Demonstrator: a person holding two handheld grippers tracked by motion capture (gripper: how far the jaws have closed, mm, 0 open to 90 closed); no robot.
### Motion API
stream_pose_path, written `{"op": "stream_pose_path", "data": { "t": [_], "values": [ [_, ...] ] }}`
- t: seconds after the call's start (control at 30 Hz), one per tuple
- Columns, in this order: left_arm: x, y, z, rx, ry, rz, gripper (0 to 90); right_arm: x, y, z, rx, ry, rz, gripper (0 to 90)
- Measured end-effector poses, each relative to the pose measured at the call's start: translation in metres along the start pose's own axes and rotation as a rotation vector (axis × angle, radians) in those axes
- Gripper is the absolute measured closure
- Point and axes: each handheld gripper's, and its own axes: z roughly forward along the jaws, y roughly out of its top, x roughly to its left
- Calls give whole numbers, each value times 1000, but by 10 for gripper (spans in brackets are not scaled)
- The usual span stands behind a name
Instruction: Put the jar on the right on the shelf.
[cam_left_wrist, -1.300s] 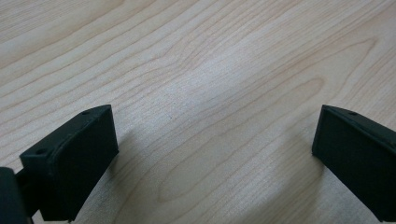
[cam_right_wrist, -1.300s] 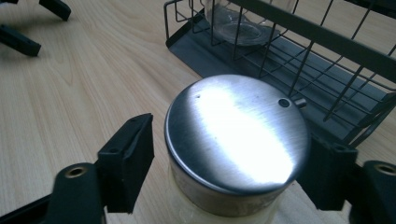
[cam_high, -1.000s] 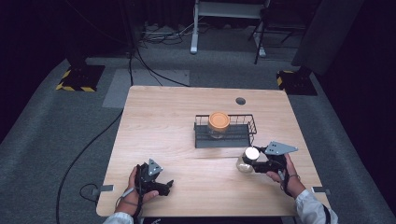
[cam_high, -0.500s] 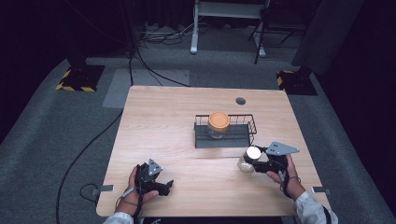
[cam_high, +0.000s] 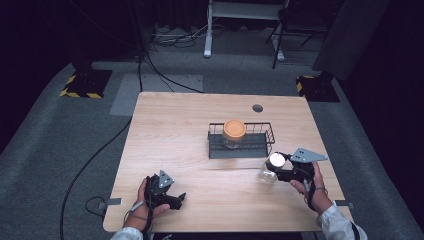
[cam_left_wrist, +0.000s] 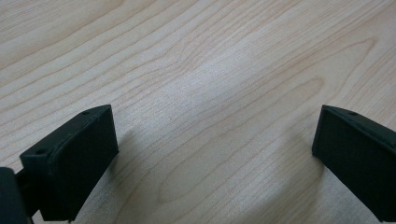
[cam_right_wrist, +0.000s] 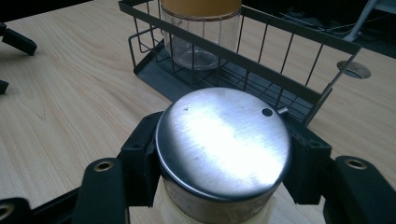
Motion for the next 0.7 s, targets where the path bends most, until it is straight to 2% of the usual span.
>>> {"op": "stream_pose_path", "data": {
  "t": [0.2,0.43,0.7],
  "values": [
    [0,0,0,0,0,0,0,0,9,-7,7,-28,5,395],
    [0,0,0,1,0,1,0,-5,20,-13,0,-39,11,395],
    [0,0,0,1,-1,1,0,-10,41,-19,-8,-57,7,395]
  ]
}}
